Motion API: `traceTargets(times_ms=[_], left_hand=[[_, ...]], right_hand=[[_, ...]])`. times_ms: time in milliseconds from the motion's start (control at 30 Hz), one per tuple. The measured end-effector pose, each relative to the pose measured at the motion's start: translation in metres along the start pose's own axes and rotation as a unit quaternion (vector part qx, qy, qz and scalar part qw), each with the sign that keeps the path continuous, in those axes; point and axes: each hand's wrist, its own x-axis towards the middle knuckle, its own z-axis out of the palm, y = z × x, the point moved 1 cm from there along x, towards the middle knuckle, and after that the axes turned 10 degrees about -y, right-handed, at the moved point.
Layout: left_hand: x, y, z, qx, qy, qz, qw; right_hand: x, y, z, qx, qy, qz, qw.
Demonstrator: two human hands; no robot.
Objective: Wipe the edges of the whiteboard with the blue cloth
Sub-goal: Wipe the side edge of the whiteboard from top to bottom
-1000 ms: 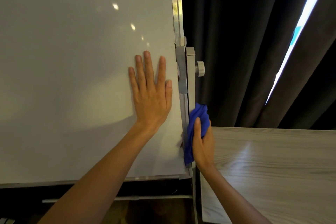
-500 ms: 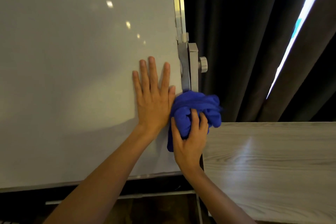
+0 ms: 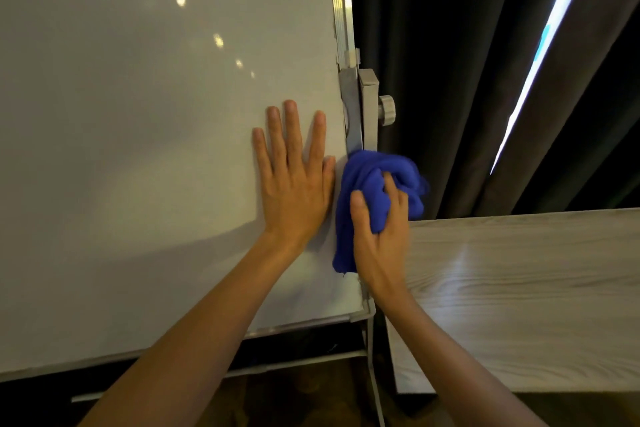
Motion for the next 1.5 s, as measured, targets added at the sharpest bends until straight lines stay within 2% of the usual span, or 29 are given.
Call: traceTargets(times_ms=[100,233,433,667,767,867,967,1067,1267,1500], left_hand=[[-0.002,-0.003,0.002,0.008,-0.003,0.002,1.000],[-0.005,-0.004,0.000,0.003,-0.008,0.008,1.000],[-0.010,-0.005,-0.005,0.006,-0.016,0.025,1.000],[-0.038,-0.010,0.002,-0.005,-0.036,0.076,0.996],[-0.054,-0.018,0.005,-0.001,-0.057,0.107,0.993],[-0.064,-0.030,0.003,-0.005,-0.065,0.156,0.986],[-0.061,-0.045,-0.001,-0.016,-0.076,0.188,0.979],[-0.056,-0.065,-0.003,0.008,-0.073,0.204,0.976],[-0.064,-0.073,0.001,0.019,-0.068,0.206,0.976],[-0.076,-0.060,0.012,-0.003,-0.057,0.158,0.986]], right_hand=[[0.001,-0.007,0.003,-0.007,0.000,-0.024,1.000],[-0.003,-0.002,0.010,-0.015,0.025,-0.003,1.000],[-0.031,0.033,0.008,-0.014,0.005,0.072,0.997],[-0.061,0.044,0.016,0.008,0.039,0.155,0.987],[-0.052,0.024,0.024,-0.001,0.052,0.090,0.995],[-0.038,0.011,0.033,-0.086,0.045,0.014,0.995],[-0.033,0.010,0.039,-0.177,0.034,0.022,0.983],[-0.036,0.016,0.039,-0.196,0.058,0.007,0.979],[-0.048,0.033,0.041,-0.121,0.075,0.100,0.985],[-0.089,0.074,0.029,-0.042,0.025,0.195,0.980]])
